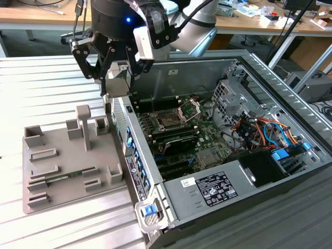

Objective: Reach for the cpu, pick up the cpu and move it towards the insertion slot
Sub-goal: 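Pick up the cpu and move it towards the insertion slot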

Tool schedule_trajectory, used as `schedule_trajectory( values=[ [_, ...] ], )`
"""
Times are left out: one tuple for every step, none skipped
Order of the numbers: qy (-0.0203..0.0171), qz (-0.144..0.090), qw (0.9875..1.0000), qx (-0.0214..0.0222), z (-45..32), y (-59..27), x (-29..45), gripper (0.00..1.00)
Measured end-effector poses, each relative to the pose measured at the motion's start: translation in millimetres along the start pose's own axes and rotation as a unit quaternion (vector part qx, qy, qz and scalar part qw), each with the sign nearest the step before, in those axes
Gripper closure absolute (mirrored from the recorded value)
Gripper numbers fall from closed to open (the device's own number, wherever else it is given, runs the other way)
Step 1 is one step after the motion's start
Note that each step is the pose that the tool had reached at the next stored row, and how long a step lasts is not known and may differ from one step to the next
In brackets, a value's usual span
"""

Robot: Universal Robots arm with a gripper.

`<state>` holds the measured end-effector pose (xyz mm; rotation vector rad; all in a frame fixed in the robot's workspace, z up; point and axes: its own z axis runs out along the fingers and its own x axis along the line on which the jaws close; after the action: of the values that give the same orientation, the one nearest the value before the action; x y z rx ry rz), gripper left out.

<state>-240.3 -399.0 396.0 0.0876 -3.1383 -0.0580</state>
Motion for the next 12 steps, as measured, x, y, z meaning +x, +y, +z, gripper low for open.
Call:
schedule_trajectory(
  values=[
    [0.0,0.0,1.0,0.0,0.0,-0.1,-2.7,0.45],
    [0.0,0.0,1.0,0.0,0.0,-0.2,-3.1,0.45],
    [0.0,0.0,1.0,0.0001,-0.1,-0.2,-3.5,0.45],
    [0.0,0.0,1.0,0.0,-0.1,-0.2,-4.1,0.45],
    [0.0,0.0,1.0,0.0,-0.1,-0.2,-4.4,0.45],
    [0.0,0.0,1.0,0.0,0.0,-0.3,-5.1,0.45],
    [0.0,0.0,1.0,0.0001,-0.1,-0.3,-5.5,0.45],
    [0.0,0.0,1.0,0.0,0.0,-0.3,-6.0,0.45],
    [0.0,0.0,1.0,0.0,0.0,-0.3,-6.3,0.45],
    [0.0,0.0,1.0,0.0,0.0,-0.4,-6.8,0.45],
    [0.0,0.0,1.0,0.0,0.0,-0.4,-7.1,0.45],
    [0.0,0.0,1.0,0.0,-0.1,-0.4,-7.6,0.45]
  ],
)
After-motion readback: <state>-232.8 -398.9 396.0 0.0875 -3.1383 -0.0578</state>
